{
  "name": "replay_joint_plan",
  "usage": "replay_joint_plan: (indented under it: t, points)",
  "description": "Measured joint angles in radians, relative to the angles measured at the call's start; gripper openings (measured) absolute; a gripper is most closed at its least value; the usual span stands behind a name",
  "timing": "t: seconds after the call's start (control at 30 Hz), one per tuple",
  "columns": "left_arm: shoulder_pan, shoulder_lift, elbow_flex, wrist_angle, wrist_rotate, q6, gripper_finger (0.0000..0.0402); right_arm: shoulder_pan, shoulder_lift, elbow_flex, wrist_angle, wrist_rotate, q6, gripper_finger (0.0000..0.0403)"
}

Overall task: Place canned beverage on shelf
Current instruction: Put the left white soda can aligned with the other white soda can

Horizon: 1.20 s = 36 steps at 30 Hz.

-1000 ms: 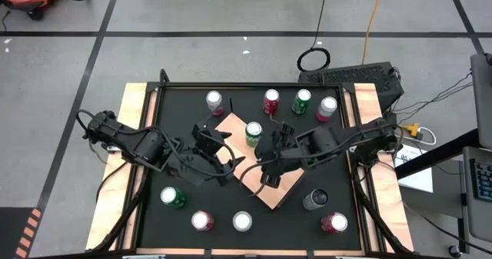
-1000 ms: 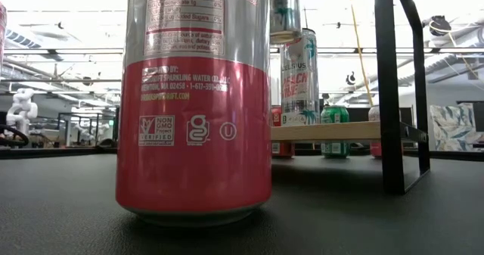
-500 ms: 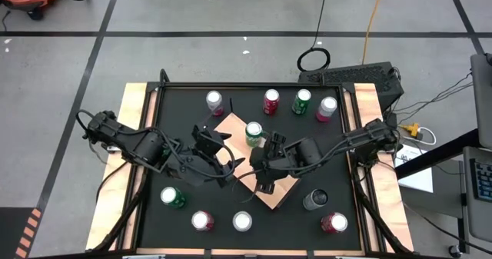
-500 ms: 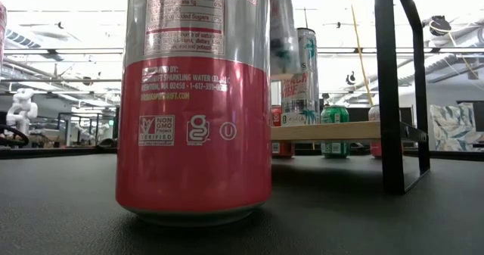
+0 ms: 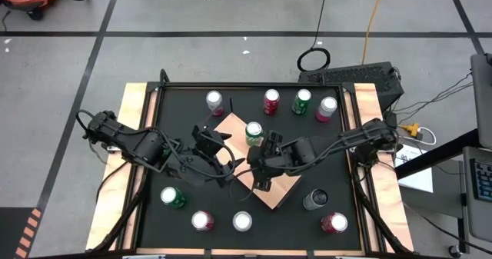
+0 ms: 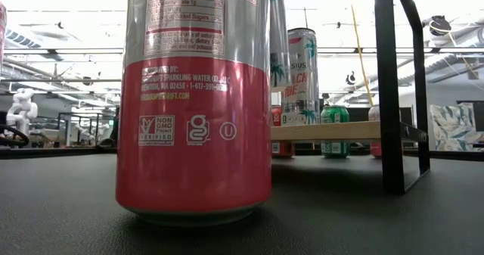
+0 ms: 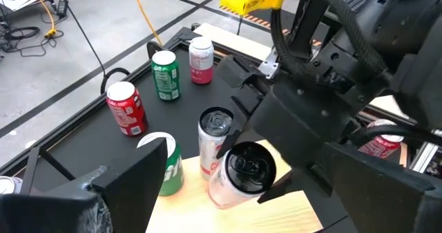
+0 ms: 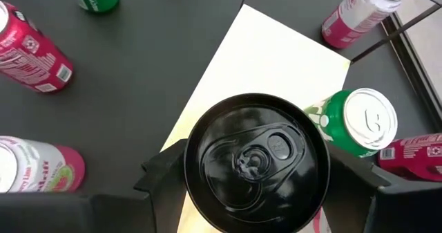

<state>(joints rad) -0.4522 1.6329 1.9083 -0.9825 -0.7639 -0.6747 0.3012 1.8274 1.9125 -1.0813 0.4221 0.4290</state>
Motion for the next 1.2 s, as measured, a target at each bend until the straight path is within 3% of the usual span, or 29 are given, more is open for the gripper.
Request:
replay_joint_plan:
  t: [1.2]
  points:
    - [0.0, 0.0, 0.0, -0.004, 0.004, 0.0, 0.0388, -0.02, 0.098, -0.001, 0.016, -0.007, 0.004, 0.0239]
